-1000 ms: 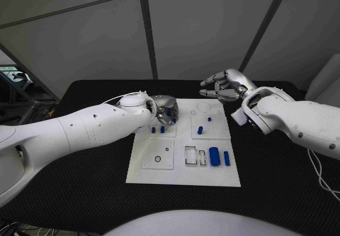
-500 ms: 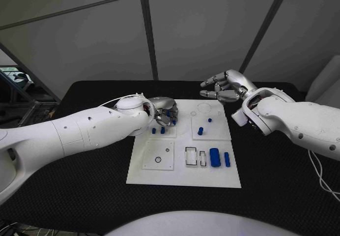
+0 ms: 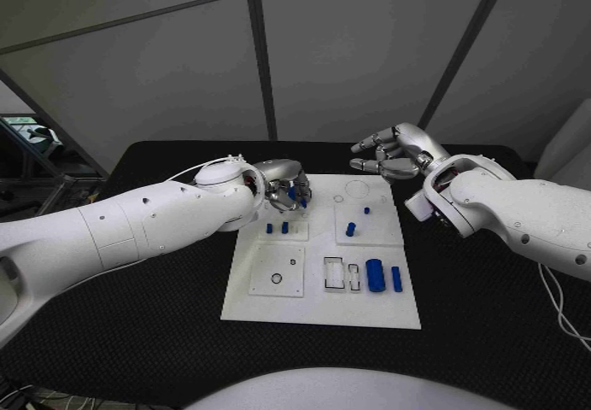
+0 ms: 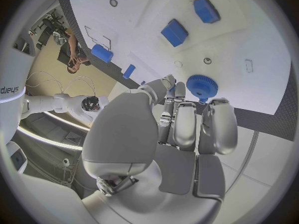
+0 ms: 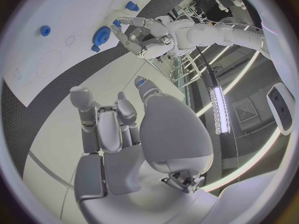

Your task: Assemble the parts on the task board

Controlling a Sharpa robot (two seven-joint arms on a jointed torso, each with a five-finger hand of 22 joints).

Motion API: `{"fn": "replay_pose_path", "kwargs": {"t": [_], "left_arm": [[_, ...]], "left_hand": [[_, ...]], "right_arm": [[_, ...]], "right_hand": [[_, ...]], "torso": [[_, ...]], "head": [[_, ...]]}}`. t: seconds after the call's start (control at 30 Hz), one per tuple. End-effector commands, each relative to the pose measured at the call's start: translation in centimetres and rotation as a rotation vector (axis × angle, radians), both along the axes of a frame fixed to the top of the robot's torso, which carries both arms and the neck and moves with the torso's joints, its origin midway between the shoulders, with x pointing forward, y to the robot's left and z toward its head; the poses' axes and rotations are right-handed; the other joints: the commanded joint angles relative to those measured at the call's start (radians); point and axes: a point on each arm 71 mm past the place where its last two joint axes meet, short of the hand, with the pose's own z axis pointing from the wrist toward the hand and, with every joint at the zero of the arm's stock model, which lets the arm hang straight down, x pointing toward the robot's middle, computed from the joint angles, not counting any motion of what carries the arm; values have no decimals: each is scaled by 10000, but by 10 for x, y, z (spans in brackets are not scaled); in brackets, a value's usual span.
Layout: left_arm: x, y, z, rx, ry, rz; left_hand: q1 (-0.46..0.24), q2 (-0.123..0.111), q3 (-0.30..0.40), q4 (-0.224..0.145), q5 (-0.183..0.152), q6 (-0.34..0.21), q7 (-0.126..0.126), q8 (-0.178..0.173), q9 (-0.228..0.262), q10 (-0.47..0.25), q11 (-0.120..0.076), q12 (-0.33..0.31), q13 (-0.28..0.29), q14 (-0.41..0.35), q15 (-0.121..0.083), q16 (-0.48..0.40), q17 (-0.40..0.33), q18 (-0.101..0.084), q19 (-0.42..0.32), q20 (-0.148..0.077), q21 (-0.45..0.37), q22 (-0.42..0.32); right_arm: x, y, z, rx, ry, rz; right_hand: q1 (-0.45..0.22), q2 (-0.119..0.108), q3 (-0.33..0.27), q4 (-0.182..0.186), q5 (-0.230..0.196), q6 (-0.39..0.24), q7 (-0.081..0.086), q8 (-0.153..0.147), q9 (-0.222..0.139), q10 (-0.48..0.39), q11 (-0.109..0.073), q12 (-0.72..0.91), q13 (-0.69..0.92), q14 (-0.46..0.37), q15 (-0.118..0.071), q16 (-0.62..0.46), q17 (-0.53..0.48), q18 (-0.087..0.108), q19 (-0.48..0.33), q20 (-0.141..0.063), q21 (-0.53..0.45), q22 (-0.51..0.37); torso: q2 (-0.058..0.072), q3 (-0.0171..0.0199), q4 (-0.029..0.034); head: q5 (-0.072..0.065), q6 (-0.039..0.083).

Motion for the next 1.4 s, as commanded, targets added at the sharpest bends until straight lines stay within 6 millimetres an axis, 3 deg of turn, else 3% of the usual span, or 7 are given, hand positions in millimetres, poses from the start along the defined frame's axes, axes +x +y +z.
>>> {"fn": "replay_pose_path", "kwargs": {"t": [0.03,0.47,0.57,0.97,1.4], "left_arm": [[0,4,4,-303,15,104],[1,33,2,-106,559,692],[1,36,0,-16,695,748],[3,46,-6,281,1044,969],[4,48,-10,471,1307,990]], "left_hand": [[-122,-9,23,7,2,75,-2,-61,5,41,10,-55,-12,213,66,39,2,-66,65,57,51,708],[-156,-33,9,2,2,73,6,-89,-5,45,21,-94,-25,211,72,37,-20,-64,65,62,42,704],[-183,-64,-8,-6,1,63,12,-117,-15,47,29,-128,-37,206,79,33,-42,-63,64,68,34,701],[-204,-92,-28,-15,-2,55,17,-140,-23,50,36,-155,-46,202,86,33,-55,-63,64,73,29,700],[-212,-86,-39,-25,-3,90,11,-143,-22,96,29,-164,-46,192,87,21,-89,-62,64,77,27,702]], "right_arm": [[0,1,1,-5,-37,87],[1,1,0,-21,-19,86],[1,1,0,-24,-14,90],[2,2,0,-23,-8,101],[1,1,0,-23,-7,101]], "right_hand": [[-42,92,24,46,30,-20,-26,68,-7,-21,-2,3,14,273,-80,-29,16,168,-15,-9,-41,12],[-44,100,23,54,28,-18,-25,73,-6,-23,-2,2,9,271,-80,-42,-5,170,-18,-10,-49,2],[-44,100,23,54,28,-18,-25,73,-6,-23,-2,2,9,271,-80,-42,-5,170,-18,-10,-49,2],[-44,100,23,54,28,-18,-25,73,-6,-23,-2,2,9,271,-80,-42,-5,170,-18,-10,-49,2],[-44,100,23,54,28,-18,-25,73,-6,-23,-2,2,9,271,-80,-42,-5,170,-18,-10,-49,2]], "torso": [[0,-2,4],[5,8,-3],[1,3,-15],[9,12,-21],[8,-2,-14]], "head": [[34,16],[125,-23],[112,-72],[93,-54],[58,-77]]}}
